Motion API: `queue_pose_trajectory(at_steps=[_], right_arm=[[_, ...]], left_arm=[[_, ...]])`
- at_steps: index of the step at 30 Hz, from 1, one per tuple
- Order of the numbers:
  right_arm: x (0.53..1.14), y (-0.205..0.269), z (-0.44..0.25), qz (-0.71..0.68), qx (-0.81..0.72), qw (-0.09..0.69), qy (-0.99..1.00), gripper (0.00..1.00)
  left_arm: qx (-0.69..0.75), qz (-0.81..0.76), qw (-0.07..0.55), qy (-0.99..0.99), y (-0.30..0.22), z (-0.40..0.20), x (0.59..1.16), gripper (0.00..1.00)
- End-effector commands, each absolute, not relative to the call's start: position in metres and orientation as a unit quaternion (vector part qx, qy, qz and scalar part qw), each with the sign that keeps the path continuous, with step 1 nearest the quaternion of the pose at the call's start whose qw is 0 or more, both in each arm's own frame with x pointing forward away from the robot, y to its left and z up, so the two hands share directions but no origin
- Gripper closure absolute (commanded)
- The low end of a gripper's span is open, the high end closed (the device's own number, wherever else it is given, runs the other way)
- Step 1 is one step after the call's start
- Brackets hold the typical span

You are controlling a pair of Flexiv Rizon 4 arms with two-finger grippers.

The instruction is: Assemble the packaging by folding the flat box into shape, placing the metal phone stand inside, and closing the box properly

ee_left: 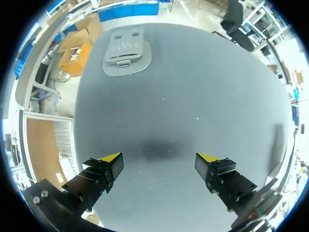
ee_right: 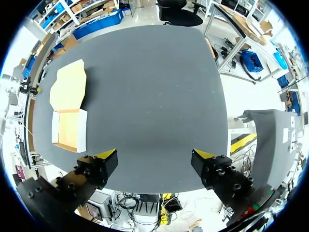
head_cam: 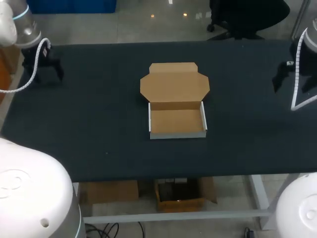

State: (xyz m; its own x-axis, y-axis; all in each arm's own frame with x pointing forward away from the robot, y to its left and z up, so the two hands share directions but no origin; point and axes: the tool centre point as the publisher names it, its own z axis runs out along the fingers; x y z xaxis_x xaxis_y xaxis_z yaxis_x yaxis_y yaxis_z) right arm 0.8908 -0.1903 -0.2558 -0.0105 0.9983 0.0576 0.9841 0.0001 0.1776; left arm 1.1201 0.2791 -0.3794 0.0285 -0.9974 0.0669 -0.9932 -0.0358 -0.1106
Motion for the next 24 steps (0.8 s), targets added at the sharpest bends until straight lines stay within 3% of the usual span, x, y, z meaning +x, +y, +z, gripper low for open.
queue_pose_trajectory(at_steps=[1,24], right_arm=[[0.891,-0.19,-0.255,0.082,0.702,0.042,0.706,0.0],[0.891,-0.19,-0.255,0.082,0.702,0.042,0.706,0.0]], left_arm=[[-0.718,-0.049,0.001,0.695,0.284,-0.384,1.139,0.0],[-0.723,-0.043,0.008,0.69,0.303,-0.39,1.186,0.0]])
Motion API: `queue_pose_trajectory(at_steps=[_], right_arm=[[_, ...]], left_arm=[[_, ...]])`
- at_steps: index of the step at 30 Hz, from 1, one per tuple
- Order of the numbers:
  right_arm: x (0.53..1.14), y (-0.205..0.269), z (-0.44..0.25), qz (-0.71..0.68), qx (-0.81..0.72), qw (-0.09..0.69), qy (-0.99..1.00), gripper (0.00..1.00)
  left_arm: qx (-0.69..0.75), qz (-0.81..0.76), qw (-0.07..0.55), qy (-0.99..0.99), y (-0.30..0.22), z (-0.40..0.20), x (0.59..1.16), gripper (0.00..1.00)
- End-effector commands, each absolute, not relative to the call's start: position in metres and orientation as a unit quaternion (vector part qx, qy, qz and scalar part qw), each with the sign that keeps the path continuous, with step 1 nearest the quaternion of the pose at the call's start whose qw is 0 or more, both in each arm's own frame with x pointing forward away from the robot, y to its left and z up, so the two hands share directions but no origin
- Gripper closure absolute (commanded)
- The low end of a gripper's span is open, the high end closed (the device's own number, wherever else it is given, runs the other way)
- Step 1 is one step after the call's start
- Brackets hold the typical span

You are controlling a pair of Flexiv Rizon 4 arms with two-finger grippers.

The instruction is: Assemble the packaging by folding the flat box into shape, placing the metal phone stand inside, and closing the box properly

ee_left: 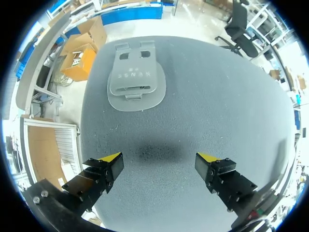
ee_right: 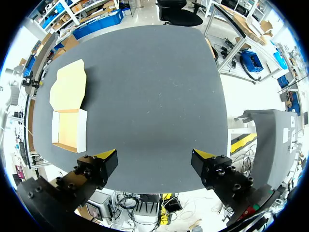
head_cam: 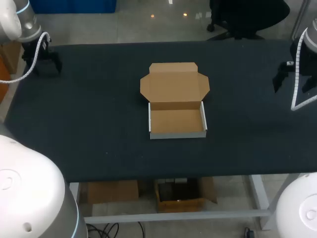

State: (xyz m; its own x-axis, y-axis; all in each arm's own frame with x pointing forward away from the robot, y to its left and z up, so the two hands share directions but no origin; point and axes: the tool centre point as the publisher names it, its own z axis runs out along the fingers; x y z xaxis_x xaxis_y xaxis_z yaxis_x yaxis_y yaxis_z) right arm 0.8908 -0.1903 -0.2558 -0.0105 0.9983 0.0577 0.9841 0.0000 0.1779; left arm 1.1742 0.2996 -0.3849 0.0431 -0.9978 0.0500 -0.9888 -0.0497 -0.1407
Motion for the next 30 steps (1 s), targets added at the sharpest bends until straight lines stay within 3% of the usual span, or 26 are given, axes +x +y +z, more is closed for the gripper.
queue_pose_trajectory(at_steps=[1,30], right_arm=[[0.891,-0.19,-0.255,0.082,0.702,0.042,0.706,0.0],[0.891,-0.19,-0.255,0.082,0.702,0.042,0.706,0.0]], left_arm=[[-0.723,-0.044,0.007,0.689,0.304,-0.39,1.188,0.0],[-0.72,-0.032,0.008,0.694,0.318,-0.394,1.222,0.0]])
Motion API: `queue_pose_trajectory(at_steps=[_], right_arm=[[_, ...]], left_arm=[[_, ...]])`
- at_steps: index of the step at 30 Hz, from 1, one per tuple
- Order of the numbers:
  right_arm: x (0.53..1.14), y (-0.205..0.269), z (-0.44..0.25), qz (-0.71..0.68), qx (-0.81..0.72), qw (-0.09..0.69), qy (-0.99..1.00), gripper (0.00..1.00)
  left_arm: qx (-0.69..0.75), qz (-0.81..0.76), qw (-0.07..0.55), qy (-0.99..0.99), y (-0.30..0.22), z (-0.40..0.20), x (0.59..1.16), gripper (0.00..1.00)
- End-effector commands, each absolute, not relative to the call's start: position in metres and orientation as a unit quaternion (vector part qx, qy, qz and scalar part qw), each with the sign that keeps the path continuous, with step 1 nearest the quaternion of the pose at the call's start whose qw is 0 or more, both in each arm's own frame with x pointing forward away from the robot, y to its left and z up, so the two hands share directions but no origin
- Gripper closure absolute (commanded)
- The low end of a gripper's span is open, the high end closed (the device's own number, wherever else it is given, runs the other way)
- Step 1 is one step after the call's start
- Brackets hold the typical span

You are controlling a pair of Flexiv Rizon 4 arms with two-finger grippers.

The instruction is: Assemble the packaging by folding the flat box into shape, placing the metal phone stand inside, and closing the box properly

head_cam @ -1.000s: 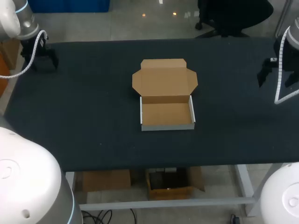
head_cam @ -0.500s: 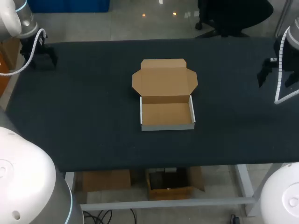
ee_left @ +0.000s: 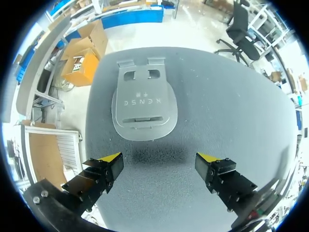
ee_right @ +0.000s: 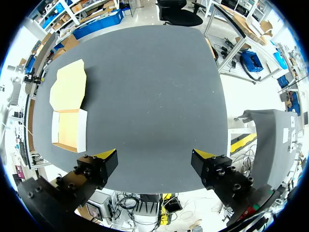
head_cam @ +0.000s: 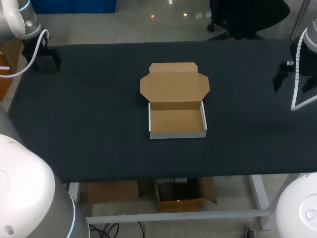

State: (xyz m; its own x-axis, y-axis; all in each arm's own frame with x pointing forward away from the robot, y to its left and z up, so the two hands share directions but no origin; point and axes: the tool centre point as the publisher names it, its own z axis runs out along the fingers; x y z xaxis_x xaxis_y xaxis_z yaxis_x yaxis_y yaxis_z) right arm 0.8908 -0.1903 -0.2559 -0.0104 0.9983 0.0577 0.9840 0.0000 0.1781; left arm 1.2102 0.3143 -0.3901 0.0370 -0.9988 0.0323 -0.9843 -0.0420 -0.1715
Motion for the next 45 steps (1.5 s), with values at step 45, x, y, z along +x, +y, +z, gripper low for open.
queue_pose_trajectory(at_steps=[45], right_arm=[[0.891,-0.19,-0.255,0.082,0.702,0.042,0.706,0.0]], left_arm=[[-0.701,-0.023,0.028,0.712,0.325,-0.393,1.249,0.0]])
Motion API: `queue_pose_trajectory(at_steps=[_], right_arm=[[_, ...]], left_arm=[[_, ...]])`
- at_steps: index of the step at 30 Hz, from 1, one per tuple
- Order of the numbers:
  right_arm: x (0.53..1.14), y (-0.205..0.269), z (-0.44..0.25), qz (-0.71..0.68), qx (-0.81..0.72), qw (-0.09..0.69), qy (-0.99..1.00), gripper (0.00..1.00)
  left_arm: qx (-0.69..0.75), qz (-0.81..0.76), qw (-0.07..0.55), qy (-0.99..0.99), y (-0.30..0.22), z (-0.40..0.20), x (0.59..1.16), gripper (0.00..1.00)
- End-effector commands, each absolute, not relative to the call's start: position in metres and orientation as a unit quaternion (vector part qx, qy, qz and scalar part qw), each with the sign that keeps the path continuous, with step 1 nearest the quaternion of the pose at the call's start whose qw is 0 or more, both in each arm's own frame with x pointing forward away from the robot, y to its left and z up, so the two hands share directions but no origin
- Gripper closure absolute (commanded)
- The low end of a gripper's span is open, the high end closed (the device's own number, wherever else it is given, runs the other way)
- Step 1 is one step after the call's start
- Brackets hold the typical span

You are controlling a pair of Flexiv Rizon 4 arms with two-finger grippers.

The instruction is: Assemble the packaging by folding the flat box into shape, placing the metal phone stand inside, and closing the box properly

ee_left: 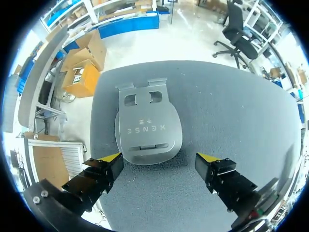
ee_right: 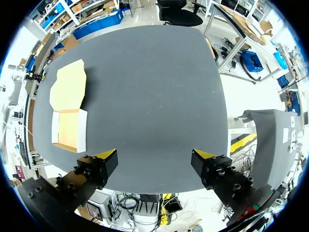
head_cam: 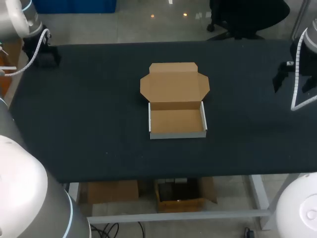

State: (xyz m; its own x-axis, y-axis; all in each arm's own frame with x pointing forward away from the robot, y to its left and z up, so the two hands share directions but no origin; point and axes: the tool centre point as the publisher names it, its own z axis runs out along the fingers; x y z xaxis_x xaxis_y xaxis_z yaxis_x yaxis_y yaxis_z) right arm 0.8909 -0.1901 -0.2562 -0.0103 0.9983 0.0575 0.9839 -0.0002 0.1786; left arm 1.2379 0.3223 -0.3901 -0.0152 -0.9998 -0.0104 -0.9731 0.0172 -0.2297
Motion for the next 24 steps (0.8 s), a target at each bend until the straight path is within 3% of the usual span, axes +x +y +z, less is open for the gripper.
queue_pose_trajectory(at_steps=[1,24], right_arm=[[0.891,-0.19,-0.255,0.082,0.702,0.042,0.706,0.0],[0.891,-0.19,-0.255,0.082,0.702,0.042,0.706,0.0]], left_arm=[[-0.701,-0.023,0.028,0.712,0.325,-0.394,1.249,0.0],[-0.699,-0.036,0.037,0.713,0.325,-0.395,1.262,0.0]])
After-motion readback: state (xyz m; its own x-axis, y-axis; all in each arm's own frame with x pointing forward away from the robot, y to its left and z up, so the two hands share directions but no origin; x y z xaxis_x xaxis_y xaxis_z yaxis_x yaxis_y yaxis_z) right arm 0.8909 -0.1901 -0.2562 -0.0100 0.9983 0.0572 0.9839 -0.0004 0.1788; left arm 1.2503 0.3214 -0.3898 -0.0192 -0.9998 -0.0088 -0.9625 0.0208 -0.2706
